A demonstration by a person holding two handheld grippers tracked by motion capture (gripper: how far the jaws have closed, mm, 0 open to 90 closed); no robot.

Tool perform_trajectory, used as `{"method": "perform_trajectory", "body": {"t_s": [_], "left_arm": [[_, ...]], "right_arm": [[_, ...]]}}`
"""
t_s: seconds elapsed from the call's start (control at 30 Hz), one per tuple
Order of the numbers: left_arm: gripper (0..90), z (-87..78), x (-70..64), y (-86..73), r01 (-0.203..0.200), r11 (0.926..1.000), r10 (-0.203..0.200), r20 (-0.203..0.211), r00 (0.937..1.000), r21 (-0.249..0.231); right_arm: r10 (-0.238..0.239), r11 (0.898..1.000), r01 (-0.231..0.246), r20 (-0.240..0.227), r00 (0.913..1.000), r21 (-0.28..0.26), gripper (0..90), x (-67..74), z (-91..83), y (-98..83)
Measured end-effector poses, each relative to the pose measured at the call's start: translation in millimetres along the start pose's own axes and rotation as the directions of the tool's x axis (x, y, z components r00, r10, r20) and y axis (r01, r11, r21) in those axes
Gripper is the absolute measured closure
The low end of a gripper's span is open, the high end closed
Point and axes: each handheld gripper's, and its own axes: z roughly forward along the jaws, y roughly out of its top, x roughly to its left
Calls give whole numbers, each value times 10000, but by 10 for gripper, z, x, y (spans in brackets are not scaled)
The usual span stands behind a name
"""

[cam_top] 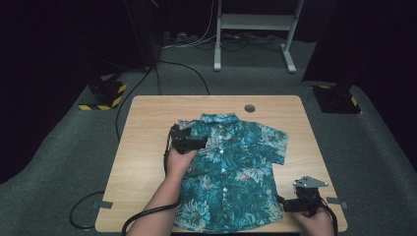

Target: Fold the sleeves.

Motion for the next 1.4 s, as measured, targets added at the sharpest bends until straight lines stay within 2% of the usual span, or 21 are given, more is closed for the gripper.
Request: {"method": "perform_trajectory", "body": {"t_s": [0.6, 0.87, 0.97, 1.4], "left_arm": [[40, -262, 169, -220, -165, 9999, 165, 72, 9998, -24], [29, -395, 255, -346, 11, 10000, -11, 63, 10000, -79], [28, -466, 280, -394, -39, 10000, 40, 43, 10000, -60], [28, -720, 405, -643, 106, 9999, -108, -220, 9997, -107]], "right_arm": [[11, 10000, -11, -9, 10000, 5, 2, -1, 1, 0], [18, 10000, -18, -12, 10000, 8, 2, -2, 1, 0], [16, 10000, -16, -11, 10000, 8, 2, -2, 1, 0], [16, 10000, -16, -11, 10000, 8, 2, -2, 1, 0]]}}
